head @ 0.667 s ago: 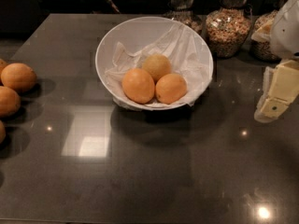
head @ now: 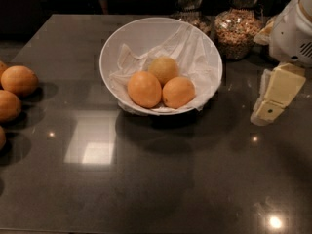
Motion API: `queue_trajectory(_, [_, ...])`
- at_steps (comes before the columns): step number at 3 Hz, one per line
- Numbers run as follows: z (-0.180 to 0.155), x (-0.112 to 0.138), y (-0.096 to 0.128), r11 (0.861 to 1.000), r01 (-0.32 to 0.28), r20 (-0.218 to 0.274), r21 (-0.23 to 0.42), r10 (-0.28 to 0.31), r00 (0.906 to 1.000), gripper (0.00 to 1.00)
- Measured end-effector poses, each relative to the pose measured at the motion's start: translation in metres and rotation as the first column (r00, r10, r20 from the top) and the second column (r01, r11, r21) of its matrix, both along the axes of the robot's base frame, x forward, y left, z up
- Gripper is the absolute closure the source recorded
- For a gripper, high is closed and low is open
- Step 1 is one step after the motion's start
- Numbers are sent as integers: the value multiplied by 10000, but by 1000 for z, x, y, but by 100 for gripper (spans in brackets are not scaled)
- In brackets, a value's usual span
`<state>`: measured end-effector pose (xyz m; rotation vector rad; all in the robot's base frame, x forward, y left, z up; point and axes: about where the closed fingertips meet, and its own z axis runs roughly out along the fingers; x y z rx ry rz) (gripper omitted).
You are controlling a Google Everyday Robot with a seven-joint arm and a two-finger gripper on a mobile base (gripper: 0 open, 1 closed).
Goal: Pick orange from white bowl
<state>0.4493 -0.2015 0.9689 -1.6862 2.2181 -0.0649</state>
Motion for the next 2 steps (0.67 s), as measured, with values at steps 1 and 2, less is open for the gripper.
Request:
queue_trajectory(1, [-7,10,26,9960,400,172,804,-415,9990,0])
queue_trajectory(2, [-13,25,51,9888,380,274,1447,-424,9987,0])
